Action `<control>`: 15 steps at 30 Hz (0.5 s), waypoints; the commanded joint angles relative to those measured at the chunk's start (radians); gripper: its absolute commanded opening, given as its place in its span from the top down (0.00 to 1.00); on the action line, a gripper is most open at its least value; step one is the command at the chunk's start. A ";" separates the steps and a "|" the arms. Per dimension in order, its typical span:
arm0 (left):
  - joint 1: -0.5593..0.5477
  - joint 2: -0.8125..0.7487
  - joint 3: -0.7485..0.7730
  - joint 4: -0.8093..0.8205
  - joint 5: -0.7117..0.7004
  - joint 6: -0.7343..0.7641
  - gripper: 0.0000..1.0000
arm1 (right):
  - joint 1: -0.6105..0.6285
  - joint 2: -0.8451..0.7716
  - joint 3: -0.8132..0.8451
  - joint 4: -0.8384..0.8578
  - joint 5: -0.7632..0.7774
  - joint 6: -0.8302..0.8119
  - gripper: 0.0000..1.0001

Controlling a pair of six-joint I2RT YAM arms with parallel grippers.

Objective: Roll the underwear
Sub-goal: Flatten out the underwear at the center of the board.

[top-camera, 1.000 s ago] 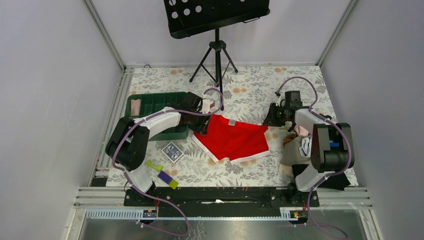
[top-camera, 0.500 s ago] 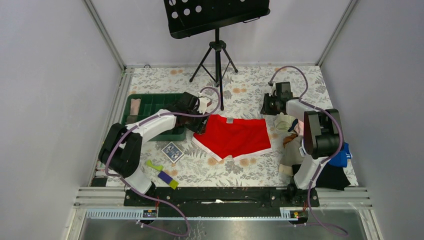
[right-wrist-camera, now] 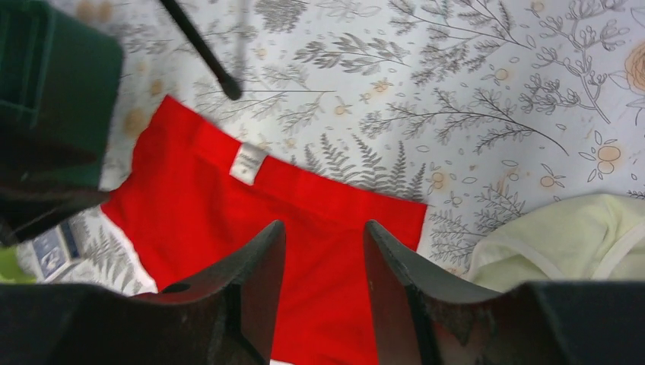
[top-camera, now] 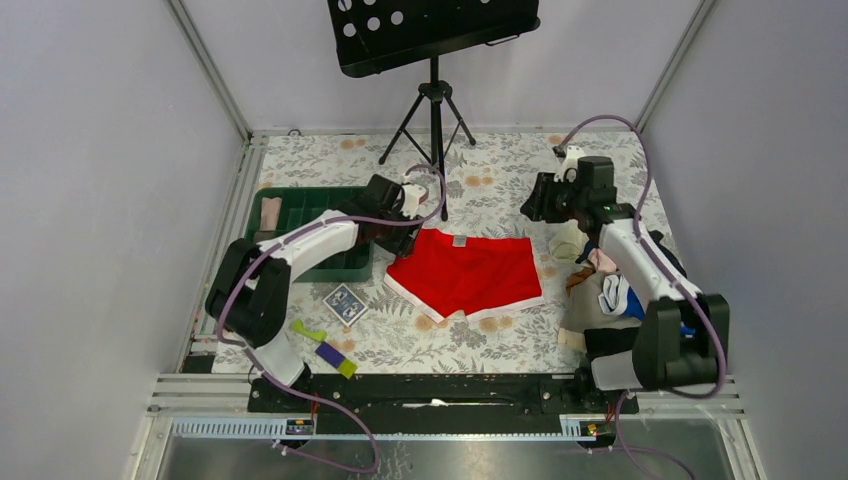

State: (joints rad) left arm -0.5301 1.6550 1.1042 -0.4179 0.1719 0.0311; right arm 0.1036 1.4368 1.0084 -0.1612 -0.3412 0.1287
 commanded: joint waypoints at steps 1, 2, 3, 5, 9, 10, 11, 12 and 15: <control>0.001 0.059 0.116 0.056 -0.034 0.063 0.47 | -0.001 -0.120 -0.042 -0.104 -0.106 -0.076 0.51; 0.002 0.076 0.132 0.060 -0.030 0.068 0.48 | -0.001 -0.142 -0.047 -0.118 -0.117 -0.104 0.52; 0.001 0.094 0.149 0.060 -0.027 0.073 0.48 | -0.001 -0.160 -0.054 -0.133 -0.128 -0.137 0.53; 0.001 0.126 0.178 0.061 -0.017 0.087 0.51 | -0.001 -0.191 -0.068 -0.168 -0.157 -0.240 0.57; 0.001 0.140 0.223 0.017 0.033 0.130 0.60 | -0.001 -0.186 -0.040 -0.348 -0.170 -0.567 0.63; 0.001 0.128 0.223 0.003 0.055 0.142 0.61 | -0.001 -0.180 -0.034 -0.400 -0.171 -0.650 0.65; 0.001 0.113 0.214 -0.006 0.083 0.165 0.62 | 0.000 -0.175 -0.036 -0.446 -0.177 -0.733 0.67; 0.001 0.085 0.196 -0.011 0.111 0.189 0.62 | 0.000 -0.178 -0.053 -0.468 -0.178 -0.806 0.67; -0.001 0.030 0.129 -0.032 0.189 0.266 0.62 | 0.002 -0.197 -0.145 -0.447 -0.162 -0.953 0.68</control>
State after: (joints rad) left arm -0.5301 1.7885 1.2732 -0.4248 0.2344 0.1768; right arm 0.1036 1.2591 0.9375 -0.5148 -0.4889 -0.4915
